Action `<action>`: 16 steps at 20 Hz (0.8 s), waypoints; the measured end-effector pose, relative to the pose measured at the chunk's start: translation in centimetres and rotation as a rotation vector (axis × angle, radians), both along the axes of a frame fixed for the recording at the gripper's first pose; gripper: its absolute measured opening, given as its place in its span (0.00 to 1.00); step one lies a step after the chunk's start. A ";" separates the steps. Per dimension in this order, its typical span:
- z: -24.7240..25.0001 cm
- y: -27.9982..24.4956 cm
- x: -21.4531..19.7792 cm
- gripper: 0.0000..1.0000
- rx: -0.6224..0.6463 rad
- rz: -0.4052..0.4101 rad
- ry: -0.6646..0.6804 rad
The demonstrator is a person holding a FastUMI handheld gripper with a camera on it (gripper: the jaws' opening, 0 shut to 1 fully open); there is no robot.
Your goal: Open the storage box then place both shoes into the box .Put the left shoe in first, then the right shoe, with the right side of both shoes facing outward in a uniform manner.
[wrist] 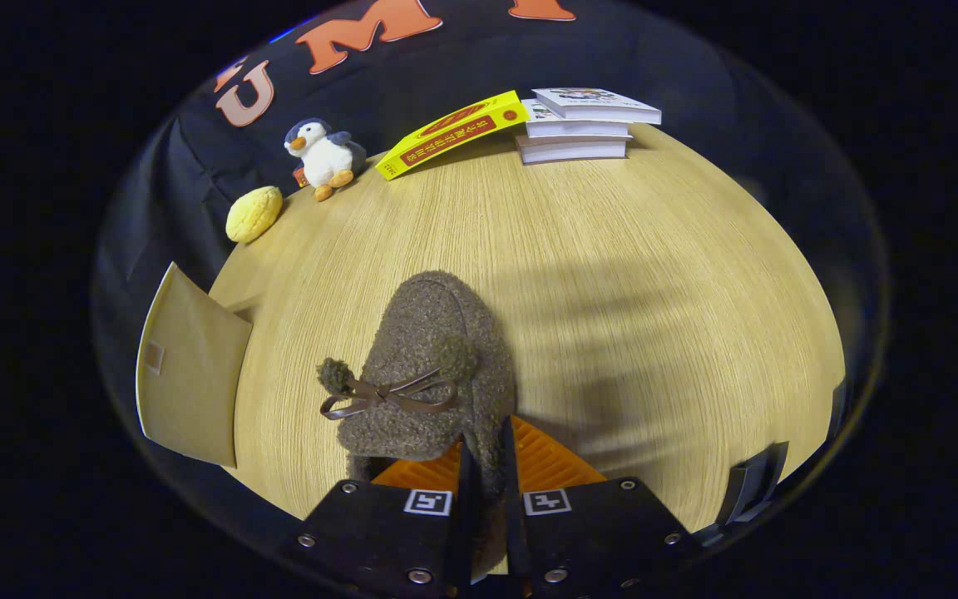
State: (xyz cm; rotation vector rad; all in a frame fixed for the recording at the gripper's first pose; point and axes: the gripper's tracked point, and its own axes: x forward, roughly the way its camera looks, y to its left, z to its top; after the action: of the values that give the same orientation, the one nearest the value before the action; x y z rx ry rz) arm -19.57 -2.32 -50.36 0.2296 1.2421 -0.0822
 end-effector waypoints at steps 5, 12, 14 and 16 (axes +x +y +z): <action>1.2 0.2 0.1 0.04 -0.029 -0.042 0.030; 6.7 4.8 1.3 0.04 0.016 -0.038 -0.001; 8.6 7.0 2.1 0.04 0.027 -0.024 -0.014; 10.5 9.5 2.9 0.04 0.041 -0.014 -0.025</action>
State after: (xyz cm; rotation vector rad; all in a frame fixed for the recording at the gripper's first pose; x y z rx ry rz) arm -16.66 7.14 -39.89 0.2738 1.2185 -0.0658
